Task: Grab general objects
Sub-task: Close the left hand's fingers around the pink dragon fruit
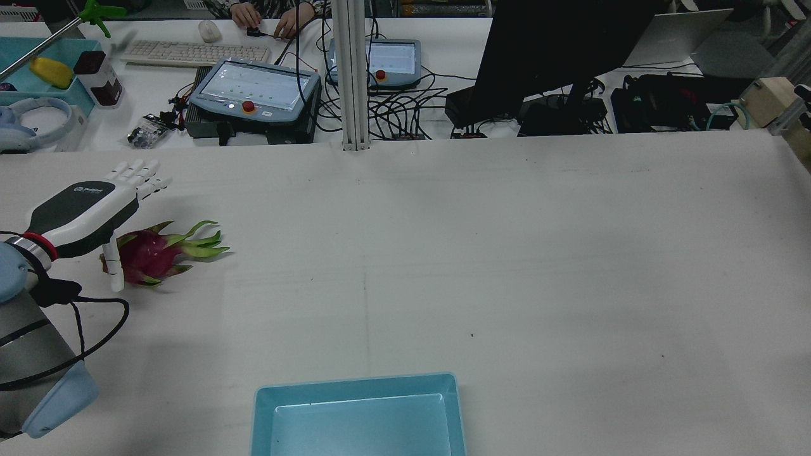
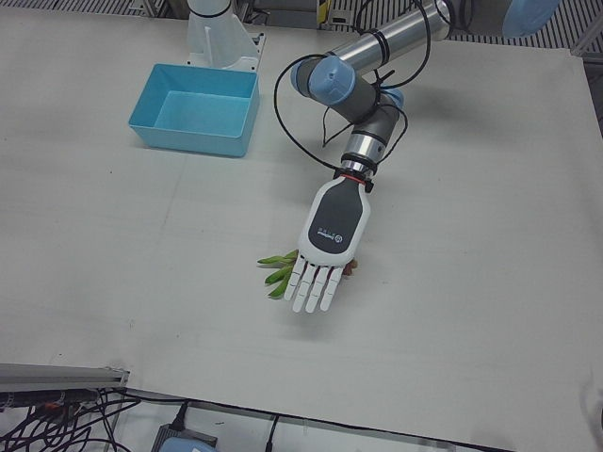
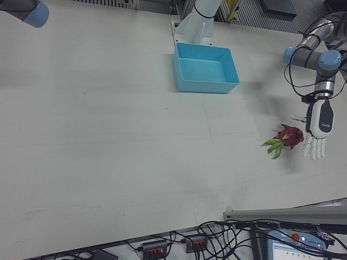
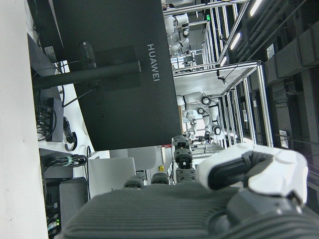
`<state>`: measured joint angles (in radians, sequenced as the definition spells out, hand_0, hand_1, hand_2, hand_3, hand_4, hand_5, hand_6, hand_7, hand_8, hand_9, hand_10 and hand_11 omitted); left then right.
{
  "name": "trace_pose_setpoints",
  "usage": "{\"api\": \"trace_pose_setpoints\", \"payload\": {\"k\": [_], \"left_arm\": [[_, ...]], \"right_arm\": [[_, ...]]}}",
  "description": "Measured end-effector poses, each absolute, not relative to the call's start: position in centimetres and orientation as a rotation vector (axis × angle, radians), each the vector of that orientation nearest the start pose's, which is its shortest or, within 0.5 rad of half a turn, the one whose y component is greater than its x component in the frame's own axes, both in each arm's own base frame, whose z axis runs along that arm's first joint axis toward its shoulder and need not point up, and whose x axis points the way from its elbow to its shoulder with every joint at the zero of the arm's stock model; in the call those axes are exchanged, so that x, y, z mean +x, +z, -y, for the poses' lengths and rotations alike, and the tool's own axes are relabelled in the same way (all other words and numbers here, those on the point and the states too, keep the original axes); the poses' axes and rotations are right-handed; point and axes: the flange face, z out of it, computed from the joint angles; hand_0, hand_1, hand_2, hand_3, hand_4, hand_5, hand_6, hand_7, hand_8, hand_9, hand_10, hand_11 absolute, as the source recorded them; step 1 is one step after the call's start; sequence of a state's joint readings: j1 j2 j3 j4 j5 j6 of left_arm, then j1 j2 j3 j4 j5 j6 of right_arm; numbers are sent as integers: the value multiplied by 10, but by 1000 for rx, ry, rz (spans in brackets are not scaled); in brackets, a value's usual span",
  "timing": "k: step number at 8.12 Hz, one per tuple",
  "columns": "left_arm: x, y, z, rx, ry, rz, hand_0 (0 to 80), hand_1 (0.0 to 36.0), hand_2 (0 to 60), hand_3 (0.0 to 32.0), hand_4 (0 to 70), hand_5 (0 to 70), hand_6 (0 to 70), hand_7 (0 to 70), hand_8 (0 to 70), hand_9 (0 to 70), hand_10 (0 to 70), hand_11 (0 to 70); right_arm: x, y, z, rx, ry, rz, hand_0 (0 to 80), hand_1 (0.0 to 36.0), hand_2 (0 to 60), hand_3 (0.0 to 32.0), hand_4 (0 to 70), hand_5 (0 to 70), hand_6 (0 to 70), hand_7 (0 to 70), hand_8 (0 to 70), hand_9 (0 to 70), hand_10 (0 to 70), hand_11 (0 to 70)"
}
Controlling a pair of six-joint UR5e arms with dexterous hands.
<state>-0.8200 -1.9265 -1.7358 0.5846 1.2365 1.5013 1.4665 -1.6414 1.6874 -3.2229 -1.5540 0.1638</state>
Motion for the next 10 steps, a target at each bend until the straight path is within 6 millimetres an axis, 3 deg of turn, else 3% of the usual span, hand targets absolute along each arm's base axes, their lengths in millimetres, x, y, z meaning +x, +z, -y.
{"api": "trace_pose_setpoints", "payload": {"k": [1,3,9,10], "left_arm": [[274,476,536,836,-954,-1352,532,360,600,26,0,68,0,10,0,0,0,26],[297,499,533,825,-947,-1329,523,360,600,20,0,52,0,5,0,0,0,27],[336,524,525,801,-923,-1310,531,360,600,0,3,94,0,34,0,0,0,24],[337,526,524,808,-929,-1305,514,360,600,0,27,121,17,75,8,1,0,28]], "right_arm": [[87,672,469,268,-2220,-2128,0,0,0,0,0,0,0,0,0,0,0,0],[87,672,469,268,-2220,-2128,0,0,0,0,0,0,0,0,0,0,0,0],[87,671,469,268,-2220,-2129,0,0,0,0,0,0,0,0,0,0,0,0],[86,672,469,269,-2221,-2129,0,0,0,0,0,0,0,0,0,0,0,0]]}}
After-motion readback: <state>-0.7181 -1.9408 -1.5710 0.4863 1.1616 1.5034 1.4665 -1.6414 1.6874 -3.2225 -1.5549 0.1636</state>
